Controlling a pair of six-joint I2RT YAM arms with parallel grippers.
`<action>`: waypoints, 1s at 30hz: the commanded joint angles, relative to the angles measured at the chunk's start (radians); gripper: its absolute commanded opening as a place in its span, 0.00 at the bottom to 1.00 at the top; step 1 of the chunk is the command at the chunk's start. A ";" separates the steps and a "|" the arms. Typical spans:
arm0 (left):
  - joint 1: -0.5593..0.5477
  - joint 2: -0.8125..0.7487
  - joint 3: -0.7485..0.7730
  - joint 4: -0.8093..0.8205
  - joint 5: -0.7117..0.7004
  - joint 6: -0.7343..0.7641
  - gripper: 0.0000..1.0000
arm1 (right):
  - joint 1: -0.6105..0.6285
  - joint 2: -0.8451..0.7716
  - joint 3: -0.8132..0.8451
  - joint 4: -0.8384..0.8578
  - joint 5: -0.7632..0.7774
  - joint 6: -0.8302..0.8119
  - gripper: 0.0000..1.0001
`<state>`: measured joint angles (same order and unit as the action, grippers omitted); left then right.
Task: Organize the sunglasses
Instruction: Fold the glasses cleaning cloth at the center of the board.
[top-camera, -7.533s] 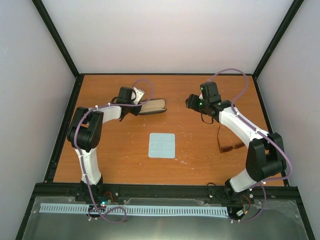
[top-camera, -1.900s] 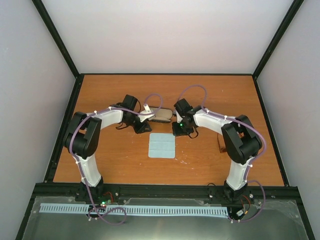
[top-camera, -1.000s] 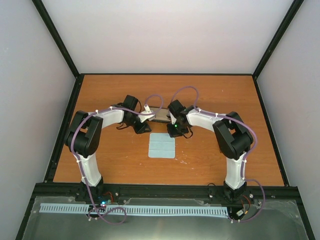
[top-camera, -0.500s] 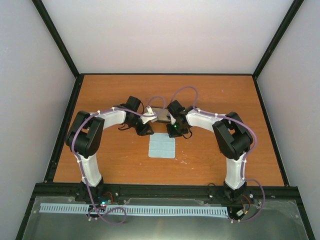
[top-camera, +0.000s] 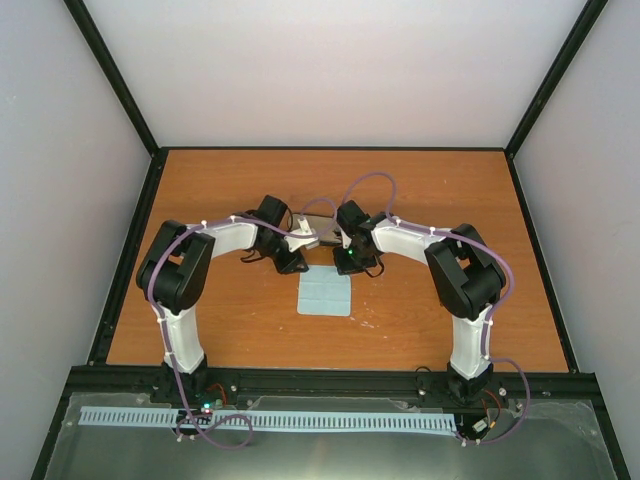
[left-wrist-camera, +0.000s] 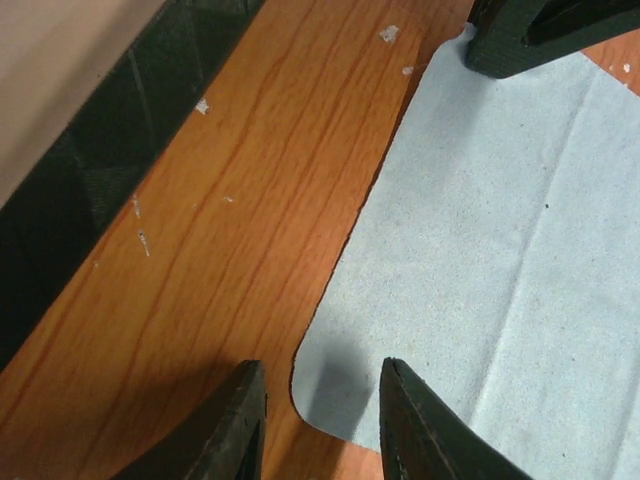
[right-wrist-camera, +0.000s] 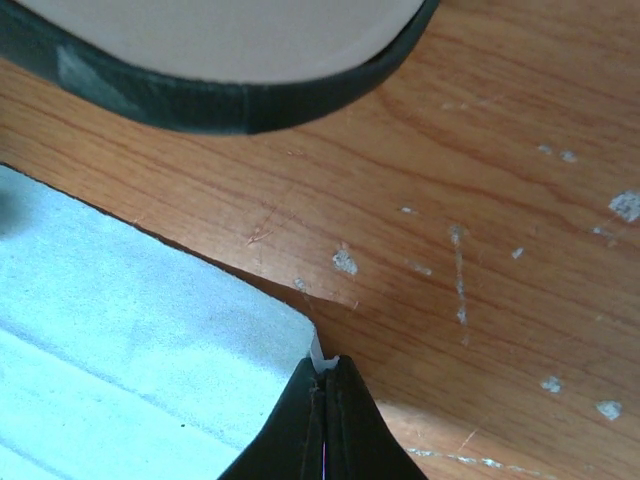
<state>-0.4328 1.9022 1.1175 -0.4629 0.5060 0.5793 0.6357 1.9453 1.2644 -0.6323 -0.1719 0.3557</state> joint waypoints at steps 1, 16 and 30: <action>-0.017 0.026 0.017 -0.004 -0.026 0.018 0.28 | 0.004 -0.008 0.001 -0.006 0.044 0.003 0.03; -0.020 0.017 0.035 -0.023 -0.025 0.007 0.00 | 0.004 -0.036 -0.009 0.022 0.050 0.015 0.03; -0.020 -0.032 0.045 0.000 -0.005 -0.039 0.01 | 0.005 -0.125 -0.065 0.077 0.043 0.002 0.03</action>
<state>-0.4408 1.9083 1.1244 -0.4667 0.4866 0.5659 0.6353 1.8660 1.2201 -0.5831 -0.1387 0.3599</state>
